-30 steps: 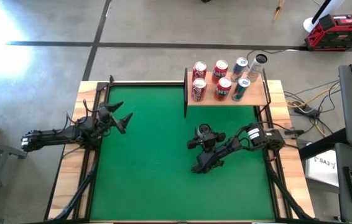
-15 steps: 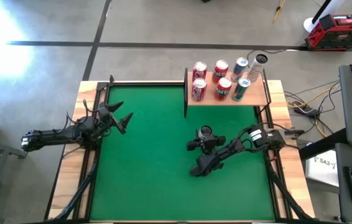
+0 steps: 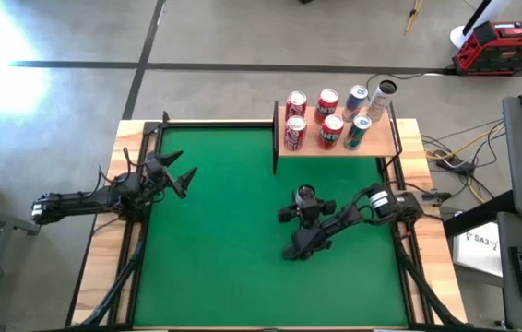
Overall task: Place canned beverage on shelf
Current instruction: Put the white yellow soda can on the shelf aligned with the other white yellow soda can
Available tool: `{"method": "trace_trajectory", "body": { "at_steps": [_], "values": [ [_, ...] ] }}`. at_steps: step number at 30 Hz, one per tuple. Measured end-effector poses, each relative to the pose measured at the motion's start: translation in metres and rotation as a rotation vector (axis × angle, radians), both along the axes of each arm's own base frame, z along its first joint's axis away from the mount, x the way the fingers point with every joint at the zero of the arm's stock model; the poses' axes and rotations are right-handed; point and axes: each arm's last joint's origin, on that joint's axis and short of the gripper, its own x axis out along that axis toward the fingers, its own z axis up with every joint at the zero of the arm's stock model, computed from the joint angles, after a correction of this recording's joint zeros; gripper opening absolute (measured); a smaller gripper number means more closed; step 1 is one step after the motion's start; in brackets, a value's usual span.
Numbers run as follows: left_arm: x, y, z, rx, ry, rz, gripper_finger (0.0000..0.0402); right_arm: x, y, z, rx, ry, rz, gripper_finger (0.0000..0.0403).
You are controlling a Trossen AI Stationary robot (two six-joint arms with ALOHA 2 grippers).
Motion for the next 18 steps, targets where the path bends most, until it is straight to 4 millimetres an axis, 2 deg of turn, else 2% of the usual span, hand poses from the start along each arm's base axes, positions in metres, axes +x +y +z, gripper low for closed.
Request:
{"method": "trace_trajectory", "body": {
  "at_steps": [7,18],
  "values": [
    [0.0,0.0,0.0001,0.0,0.0,0.001,0.0386,0.0036,-0.0112,-0.0006,-0.003,-0.022,-0.029,0.0243],
    [0.0,0.0,0.0001,0.0,0.0,0.0,0.0386,0.004,-0.0096,-0.0012,-0.004,-0.01,-0.018,0.0286]
  ]
}}
